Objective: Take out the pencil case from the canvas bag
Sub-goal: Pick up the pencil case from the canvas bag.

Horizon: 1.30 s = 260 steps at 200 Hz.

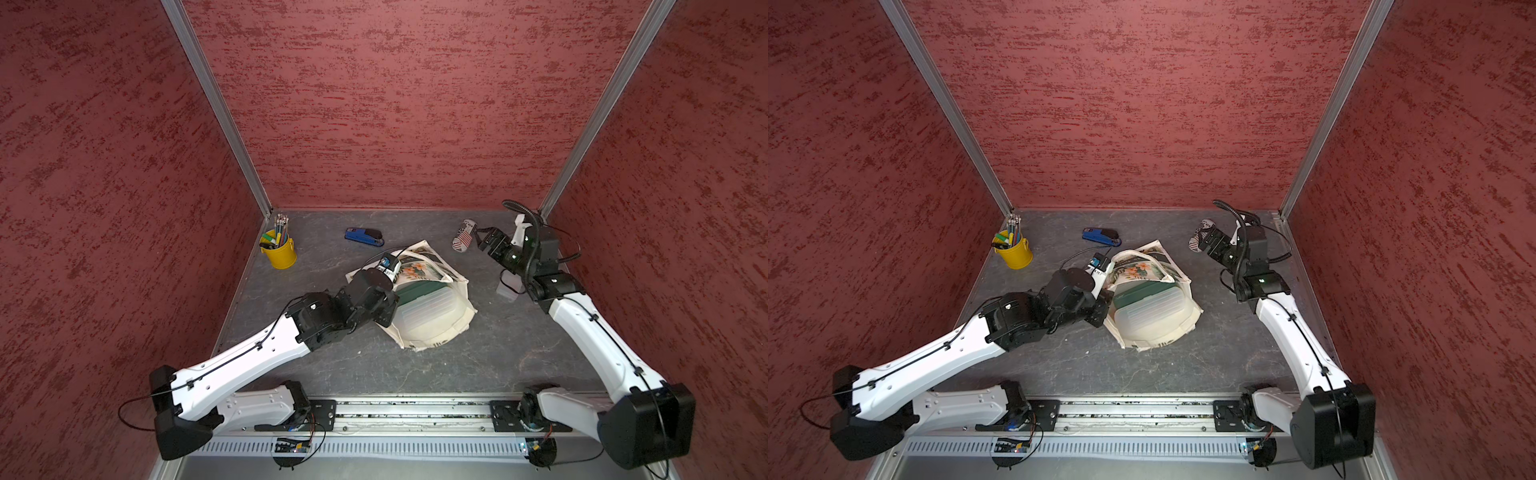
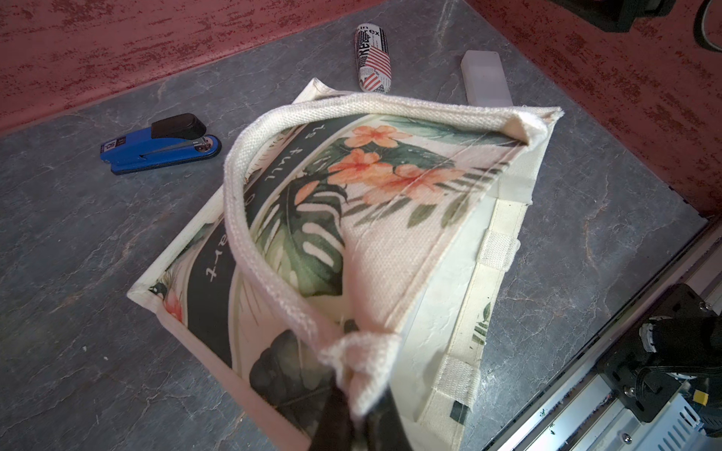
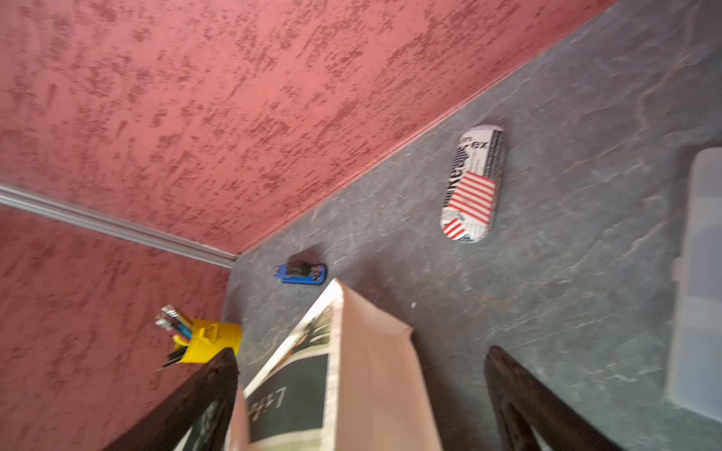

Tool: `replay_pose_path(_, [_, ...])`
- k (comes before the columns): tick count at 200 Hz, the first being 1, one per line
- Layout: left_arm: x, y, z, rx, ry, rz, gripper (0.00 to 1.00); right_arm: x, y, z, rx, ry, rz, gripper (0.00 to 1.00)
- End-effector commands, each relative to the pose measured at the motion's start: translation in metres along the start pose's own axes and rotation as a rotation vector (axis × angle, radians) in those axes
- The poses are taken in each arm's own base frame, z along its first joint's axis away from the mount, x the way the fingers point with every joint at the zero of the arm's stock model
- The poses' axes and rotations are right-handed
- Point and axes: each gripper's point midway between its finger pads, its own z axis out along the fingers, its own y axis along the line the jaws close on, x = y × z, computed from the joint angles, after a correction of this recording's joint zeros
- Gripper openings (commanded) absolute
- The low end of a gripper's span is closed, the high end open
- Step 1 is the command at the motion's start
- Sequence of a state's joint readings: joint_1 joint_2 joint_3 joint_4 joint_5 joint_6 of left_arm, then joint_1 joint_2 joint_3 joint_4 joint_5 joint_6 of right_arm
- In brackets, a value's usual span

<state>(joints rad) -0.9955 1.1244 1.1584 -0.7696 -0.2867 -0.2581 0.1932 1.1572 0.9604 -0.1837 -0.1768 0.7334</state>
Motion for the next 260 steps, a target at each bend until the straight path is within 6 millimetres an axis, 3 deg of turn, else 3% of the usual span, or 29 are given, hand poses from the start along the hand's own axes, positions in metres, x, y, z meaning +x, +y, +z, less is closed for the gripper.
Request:
replay_pose_path(1, [-0.027,-0.020,-0.005,0.070,-0.084,-0.036,0.00,0.019,0.029,-0.008,-0.119,0.012,0.054,0.99])
replay_pose_path(14, [-0.029,-0.025,-0.004,0.078,-0.085,-0.031,0.00,0.037,0.041,-0.018,-0.176,0.031,0.056,0.99])
replay_pose_path(47, [-0.029,-0.031,0.004,0.081,-0.075,-0.028,0.00,0.073,0.038,-0.036,-0.212,0.084,0.035,0.99])
replay_pose_path(55, [-0.030,-0.032,0.006,0.081,-0.072,-0.030,0.00,0.076,0.039,-0.040,-0.222,0.086,0.032,0.99])
replay_pose_path(62, [-0.031,-0.033,0.006,0.081,-0.072,-0.030,0.00,0.068,0.056,-0.048,-0.302,0.053,0.071,0.99])
replay_pose_path(94, [-0.036,-0.037,0.011,0.082,-0.078,-0.032,0.00,0.080,0.068,-0.069,-0.403,0.043,0.055,0.98])
replay_pose_path(150, [-0.041,-0.040,0.020,0.061,-0.061,-0.036,0.00,0.095,0.074,-0.101,-0.458,0.020,0.051,0.99])
replay_pose_path(194, [-0.049,-0.043,0.024,0.061,-0.077,-0.053,0.00,0.137,0.063,-0.102,-0.476,0.147,0.111,0.99])
replay_pose_path(228, [-0.052,-0.047,0.025,0.065,-0.080,-0.065,0.00,0.158,0.053,-0.113,-0.457,0.180,0.124,0.99])
replay_pose_path(260, [-0.053,-0.050,0.027,0.067,-0.083,-0.066,0.00,0.182,0.032,-0.114,-0.410,0.235,0.154,0.99])
